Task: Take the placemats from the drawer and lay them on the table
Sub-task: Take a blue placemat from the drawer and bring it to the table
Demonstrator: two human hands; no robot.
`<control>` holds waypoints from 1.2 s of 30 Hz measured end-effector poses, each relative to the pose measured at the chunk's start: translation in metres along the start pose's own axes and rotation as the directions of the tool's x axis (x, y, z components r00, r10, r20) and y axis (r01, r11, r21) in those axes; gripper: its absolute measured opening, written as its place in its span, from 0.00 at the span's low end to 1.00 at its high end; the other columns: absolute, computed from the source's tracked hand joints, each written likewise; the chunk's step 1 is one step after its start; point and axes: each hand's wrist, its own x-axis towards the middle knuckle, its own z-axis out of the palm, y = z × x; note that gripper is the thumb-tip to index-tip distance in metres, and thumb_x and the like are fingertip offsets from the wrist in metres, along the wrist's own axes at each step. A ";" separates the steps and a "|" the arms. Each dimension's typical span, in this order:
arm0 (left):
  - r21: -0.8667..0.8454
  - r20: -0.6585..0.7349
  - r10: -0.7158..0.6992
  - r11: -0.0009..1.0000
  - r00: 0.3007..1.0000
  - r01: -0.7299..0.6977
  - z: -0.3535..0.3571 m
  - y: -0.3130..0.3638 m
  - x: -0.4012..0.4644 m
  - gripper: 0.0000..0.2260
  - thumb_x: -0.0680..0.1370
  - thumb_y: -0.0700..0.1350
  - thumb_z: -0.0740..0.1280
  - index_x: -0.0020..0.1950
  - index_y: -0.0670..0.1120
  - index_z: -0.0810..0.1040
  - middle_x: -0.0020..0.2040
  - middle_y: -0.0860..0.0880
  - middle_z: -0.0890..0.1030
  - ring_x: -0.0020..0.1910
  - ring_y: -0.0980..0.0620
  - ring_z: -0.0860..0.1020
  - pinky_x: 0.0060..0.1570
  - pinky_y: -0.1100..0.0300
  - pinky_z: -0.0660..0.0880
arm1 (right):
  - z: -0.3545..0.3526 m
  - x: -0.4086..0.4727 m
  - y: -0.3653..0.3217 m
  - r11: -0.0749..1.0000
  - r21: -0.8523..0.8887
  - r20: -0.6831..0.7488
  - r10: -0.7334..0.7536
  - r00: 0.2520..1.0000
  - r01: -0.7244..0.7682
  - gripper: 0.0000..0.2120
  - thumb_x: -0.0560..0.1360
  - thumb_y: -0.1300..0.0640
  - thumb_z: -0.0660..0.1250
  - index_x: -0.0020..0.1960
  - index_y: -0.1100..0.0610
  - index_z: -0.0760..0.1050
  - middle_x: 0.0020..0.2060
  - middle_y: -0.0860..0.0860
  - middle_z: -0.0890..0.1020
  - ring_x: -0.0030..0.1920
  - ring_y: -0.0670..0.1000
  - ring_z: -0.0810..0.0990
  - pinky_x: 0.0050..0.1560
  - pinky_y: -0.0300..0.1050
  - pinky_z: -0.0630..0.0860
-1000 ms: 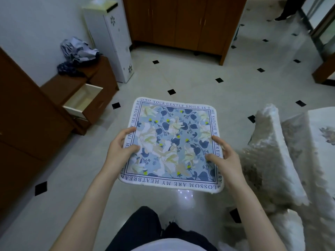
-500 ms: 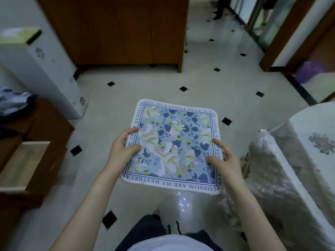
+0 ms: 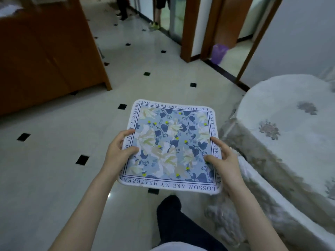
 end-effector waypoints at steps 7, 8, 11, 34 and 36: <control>0.062 0.093 0.022 0.998 0.995 -0.028 0.044 0.050 0.147 0.24 0.71 0.29 0.67 0.62 0.51 0.77 0.51 0.51 0.83 0.45 0.54 0.83 0.41 0.63 0.79 | 0.009 0.113 -0.040 0.999 0.045 -0.140 0.014 0.990 -0.007 0.27 0.71 0.71 0.69 0.64 0.46 0.75 0.47 0.49 0.86 0.44 0.54 0.86 0.44 0.51 0.83; 0.063 0.111 0.029 0.997 0.993 -0.037 0.050 0.057 0.166 0.24 0.71 0.29 0.67 0.62 0.51 0.77 0.50 0.51 0.84 0.44 0.55 0.83 0.40 0.65 0.79 | 0.010 0.128 -0.047 0.999 0.054 -0.153 0.016 0.988 -0.008 0.27 0.71 0.70 0.69 0.64 0.45 0.75 0.47 0.49 0.86 0.44 0.54 0.86 0.44 0.51 0.83; 0.074 0.164 0.049 0.995 0.985 -0.061 0.067 0.074 0.216 0.24 0.71 0.29 0.66 0.63 0.51 0.76 0.52 0.53 0.83 0.46 0.57 0.82 0.40 0.67 0.78 | 0.012 0.167 -0.062 0.998 0.056 -0.200 0.019 0.980 -0.007 0.27 0.71 0.70 0.69 0.63 0.45 0.75 0.46 0.47 0.86 0.43 0.53 0.86 0.42 0.50 0.83; 0.148 0.737 0.014 0.972 0.676 -0.182 0.264 0.171 0.633 0.24 0.72 0.29 0.67 0.61 0.53 0.77 0.55 0.49 0.82 0.49 0.50 0.83 0.43 0.59 0.80 | 0.038 0.454 -0.133 0.969 0.235 -0.727 0.120 0.676 0.082 0.27 0.71 0.70 0.69 0.64 0.47 0.75 0.51 0.50 0.85 0.46 0.52 0.86 0.48 0.54 0.82; 0.155 0.779 0.001 0.968 0.627 -0.195 0.296 0.175 0.650 0.24 0.72 0.29 0.67 0.60 0.54 0.77 0.56 0.50 0.82 0.50 0.50 0.82 0.47 0.54 0.81 | 0.026 0.468 -0.136 0.961 0.256 -0.760 0.136 0.636 0.101 0.27 0.72 0.71 0.69 0.64 0.47 0.75 0.48 0.51 0.86 0.45 0.54 0.86 0.48 0.55 0.82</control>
